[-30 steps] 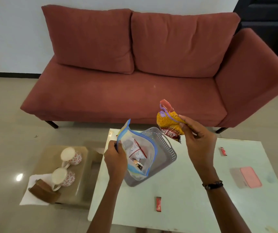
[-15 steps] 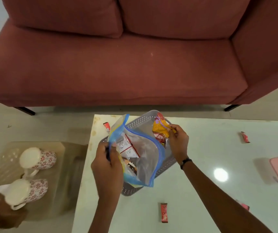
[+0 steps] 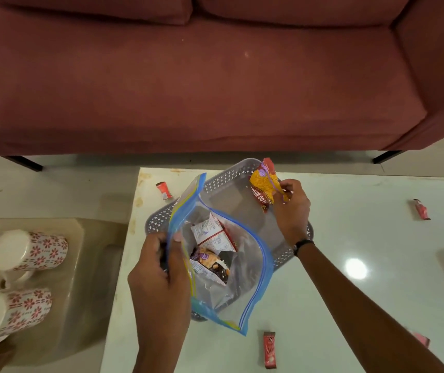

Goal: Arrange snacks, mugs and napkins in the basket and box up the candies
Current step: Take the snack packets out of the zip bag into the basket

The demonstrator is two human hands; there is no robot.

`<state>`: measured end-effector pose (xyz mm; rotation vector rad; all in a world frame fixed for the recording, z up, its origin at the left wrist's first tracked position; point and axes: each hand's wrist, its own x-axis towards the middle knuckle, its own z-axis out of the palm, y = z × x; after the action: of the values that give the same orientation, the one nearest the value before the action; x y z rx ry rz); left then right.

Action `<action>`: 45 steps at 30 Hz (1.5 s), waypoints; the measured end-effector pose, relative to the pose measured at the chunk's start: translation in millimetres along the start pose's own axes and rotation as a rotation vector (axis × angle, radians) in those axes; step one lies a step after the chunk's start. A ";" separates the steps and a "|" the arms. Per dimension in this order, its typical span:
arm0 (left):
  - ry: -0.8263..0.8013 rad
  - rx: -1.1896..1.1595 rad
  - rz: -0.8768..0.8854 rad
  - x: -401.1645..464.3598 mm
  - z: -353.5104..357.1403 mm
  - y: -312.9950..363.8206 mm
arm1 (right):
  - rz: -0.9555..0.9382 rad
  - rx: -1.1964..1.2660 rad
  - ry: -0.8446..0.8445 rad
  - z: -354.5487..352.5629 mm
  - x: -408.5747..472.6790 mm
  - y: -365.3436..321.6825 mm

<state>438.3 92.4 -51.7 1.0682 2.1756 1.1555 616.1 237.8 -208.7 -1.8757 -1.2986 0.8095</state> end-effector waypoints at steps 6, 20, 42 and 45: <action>0.015 0.013 -0.004 -4.4 2.6 -0.1 | -0.053 0.143 0.025 -61.6 -54.7 -57.0; -0.045 0.011 0.040 -46.4 -11.2 -5.5 | -0.388 -0.798 -0.965 1.6 -131.1 -128.7; 0.060 0.040 -0.087 -68.4 -12.7 -27.9 | -0.390 -0.399 -0.528 -16.1 -179.0 -86.5; 0.045 0.004 -0.154 -62.8 -13.1 -26.9 | -0.576 -0.409 -0.448 -55.2 -187.6 -103.0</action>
<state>455.5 26.3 -65.0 0.8670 2.2520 1.1160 552.1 74.3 -74.3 -1.5010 -2.2907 0.7021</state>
